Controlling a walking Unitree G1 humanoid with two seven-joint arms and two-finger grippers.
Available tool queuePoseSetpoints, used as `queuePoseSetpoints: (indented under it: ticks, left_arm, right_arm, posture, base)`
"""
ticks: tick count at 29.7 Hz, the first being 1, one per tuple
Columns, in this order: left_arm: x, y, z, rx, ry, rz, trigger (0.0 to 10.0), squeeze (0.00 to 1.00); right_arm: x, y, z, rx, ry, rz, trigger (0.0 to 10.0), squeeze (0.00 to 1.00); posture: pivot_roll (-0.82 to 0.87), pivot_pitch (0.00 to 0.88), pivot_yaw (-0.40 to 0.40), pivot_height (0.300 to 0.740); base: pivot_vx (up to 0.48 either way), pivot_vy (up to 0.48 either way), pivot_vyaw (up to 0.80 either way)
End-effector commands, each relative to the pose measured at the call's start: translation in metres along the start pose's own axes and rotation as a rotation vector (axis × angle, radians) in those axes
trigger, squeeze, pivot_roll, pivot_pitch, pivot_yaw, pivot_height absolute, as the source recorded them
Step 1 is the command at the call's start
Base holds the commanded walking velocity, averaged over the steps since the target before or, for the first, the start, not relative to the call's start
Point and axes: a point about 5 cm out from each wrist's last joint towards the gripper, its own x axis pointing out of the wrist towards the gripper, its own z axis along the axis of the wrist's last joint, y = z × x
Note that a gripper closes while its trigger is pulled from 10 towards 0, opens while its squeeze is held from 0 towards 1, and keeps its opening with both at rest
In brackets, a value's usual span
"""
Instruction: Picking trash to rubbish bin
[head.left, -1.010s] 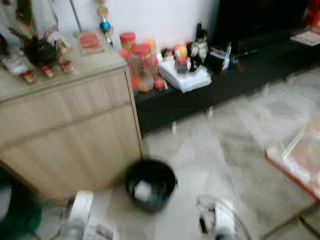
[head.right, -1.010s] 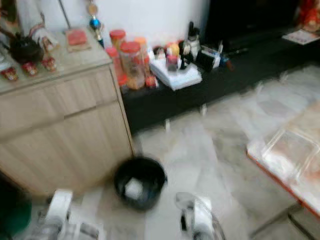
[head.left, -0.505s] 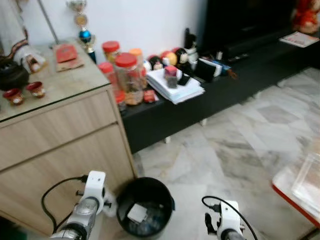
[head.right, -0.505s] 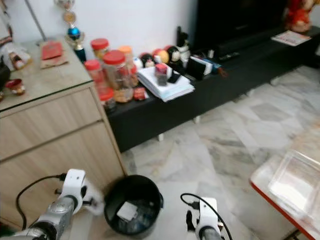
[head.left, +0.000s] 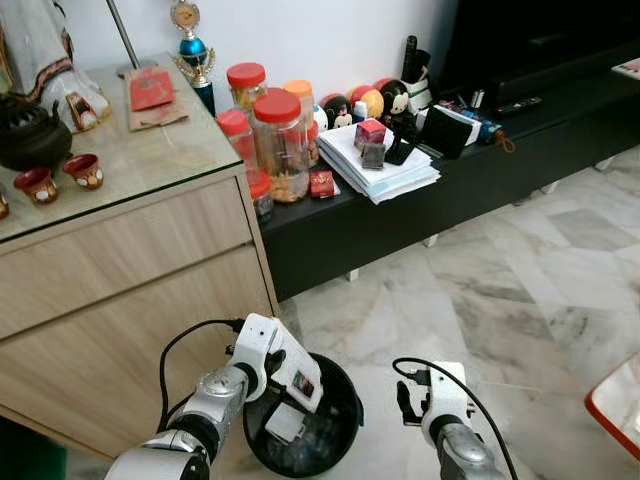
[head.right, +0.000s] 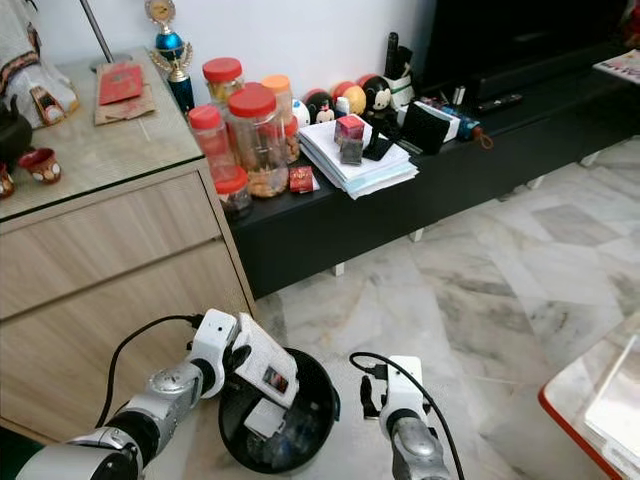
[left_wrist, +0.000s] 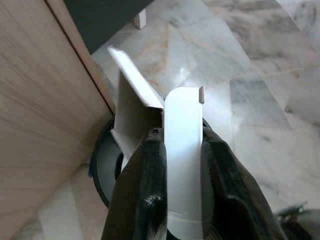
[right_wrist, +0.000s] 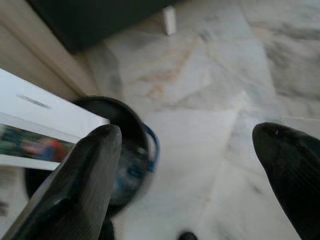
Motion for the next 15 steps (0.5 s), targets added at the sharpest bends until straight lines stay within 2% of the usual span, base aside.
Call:
queuePoseSetpoints:
  ticks: [1, 7, 13, 14, 15]
  left_arm:
    - [-0.001, -0.006, -0.012, 0.019, 0.06, -0.019, 10.0, 0.0]
    - [-0.001, -0.006, -0.015, 0.033, 0.076, 0.018, 10.0, 0.0]
    - [0.0, -0.006, -0.012, 0.036, 0.063, 0.03, 10.0, 0.0]
    - [0.0, -0.005, -0.01, 0.043, 0.057, 0.032, 10.0, 1.0]
    - [0.0, -0.005, -0.01, 0.043, 0.057, 0.032, 10.0, 1.0]
  right_arm:
    - [0.003, 0.005, 0.013, -0.012, -0.057, 0.033, 10.0, 0.0]
    - [0.006, 0.01, 0.026, -0.019, -0.113, 0.073, 10.0, 0.0]
    - [0.007, 0.012, 0.029, -0.024, -0.124, 0.086, 10.0, 0.0]
    - [0.007, 0.013, 0.03, -0.028, -0.127, 0.092, 10.0, 0.0]
    - [0.007, 0.013, 0.03, -0.028, -0.127, 0.092, 10.0, 0.0]
  posture:
    - [-0.09, 0.071, 0.041, 0.74]
    - [-0.1, 0.086, 0.027, 0.74]
    - [-0.1, 0.093, 0.017, 0.74]
    - [-0.1, 0.098, 0.011, 0.74]
    - [-0.1, 0.098, 0.011, 0.74]
  base:
    - [0.0, 0.0, 0.0]
    - [0.0, 0.0, 0.0]
    - [0.0, 0.0, 0.0]
    - [0.0, 0.0, 0.0]
    - [0.0, 0.0, 0.0]
